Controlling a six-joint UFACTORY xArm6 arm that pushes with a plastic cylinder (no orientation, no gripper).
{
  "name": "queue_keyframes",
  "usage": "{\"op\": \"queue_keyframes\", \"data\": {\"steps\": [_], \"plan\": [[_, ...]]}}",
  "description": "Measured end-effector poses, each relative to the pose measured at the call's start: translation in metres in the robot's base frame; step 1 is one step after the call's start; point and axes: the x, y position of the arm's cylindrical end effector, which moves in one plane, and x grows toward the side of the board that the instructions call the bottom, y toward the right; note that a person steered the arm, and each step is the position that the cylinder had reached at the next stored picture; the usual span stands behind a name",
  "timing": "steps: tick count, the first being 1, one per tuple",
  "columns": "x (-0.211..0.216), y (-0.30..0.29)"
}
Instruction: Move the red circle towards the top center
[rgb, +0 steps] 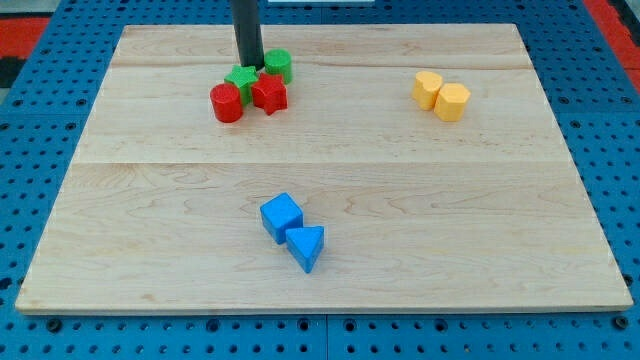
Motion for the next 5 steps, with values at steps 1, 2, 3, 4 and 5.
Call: {"op": "queue_keyframes", "data": {"steps": [1, 2, 3, 4, 5], "plan": [[0.025, -0.001], [0.021, -0.011], [0.017, -0.075], [0.024, -0.136], [0.082, -0.138]]}}
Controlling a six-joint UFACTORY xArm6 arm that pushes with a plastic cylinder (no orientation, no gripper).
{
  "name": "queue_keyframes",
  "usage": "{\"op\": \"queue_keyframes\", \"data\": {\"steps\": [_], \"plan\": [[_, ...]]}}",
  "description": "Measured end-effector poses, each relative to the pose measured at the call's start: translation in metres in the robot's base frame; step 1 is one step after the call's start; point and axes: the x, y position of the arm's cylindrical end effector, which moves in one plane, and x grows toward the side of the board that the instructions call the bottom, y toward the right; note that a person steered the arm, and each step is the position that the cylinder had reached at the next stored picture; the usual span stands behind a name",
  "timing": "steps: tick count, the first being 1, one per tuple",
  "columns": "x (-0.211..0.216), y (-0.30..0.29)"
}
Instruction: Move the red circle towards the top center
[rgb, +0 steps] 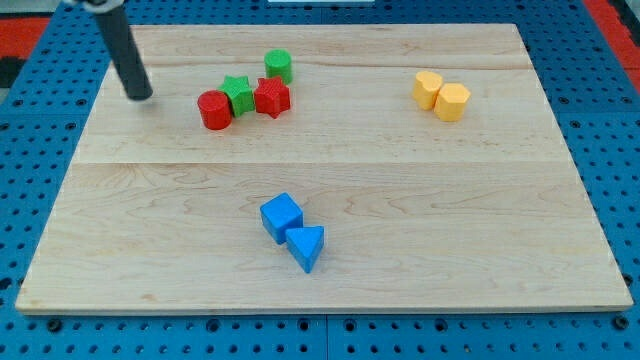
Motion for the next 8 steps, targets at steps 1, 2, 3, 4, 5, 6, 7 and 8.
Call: {"op": "queue_keyframes", "data": {"steps": [1, 2, 3, 4, 5, 6, 7, 8], "plan": [[0.047, 0.025], [0.043, 0.059], [0.038, 0.092], [0.014, 0.09], [-0.001, 0.079], [-0.006, 0.068], [-0.019, 0.08], [-0.03, 0.098]]}}
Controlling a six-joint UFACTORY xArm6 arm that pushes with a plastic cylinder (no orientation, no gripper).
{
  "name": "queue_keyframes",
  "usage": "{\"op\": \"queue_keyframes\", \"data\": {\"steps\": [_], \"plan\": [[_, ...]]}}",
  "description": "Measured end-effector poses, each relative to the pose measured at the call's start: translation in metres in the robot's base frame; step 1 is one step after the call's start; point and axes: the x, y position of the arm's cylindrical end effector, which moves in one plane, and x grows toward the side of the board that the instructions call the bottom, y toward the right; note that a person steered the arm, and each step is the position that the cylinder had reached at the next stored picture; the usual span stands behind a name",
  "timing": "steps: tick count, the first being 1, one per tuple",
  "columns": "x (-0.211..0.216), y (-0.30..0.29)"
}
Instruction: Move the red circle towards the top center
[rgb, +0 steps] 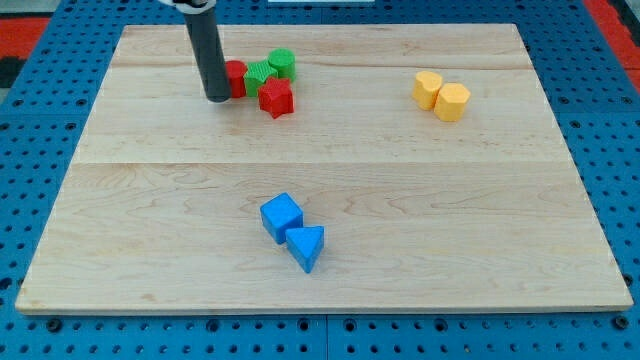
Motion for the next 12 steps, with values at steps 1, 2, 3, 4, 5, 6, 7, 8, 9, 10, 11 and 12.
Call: {"op": "queue_keyframes", "data": {"steps": [1, 2, 3, 4, 5, 6, 7, 8, 9, 10, 11, 12], "plan": [[-0.015, -0.01], [-0.038, 0.006], [-0.056, 0.038], [-0.059, 0.073], [-0.061, 0.089], [-0.061, 0.056], [-0.069, 0.057], [-0.095, 0.075], [-0.112, 0.098], [-0.109, 0.157], [-0.107, 0.173], [-0.109, 0.194]]}}
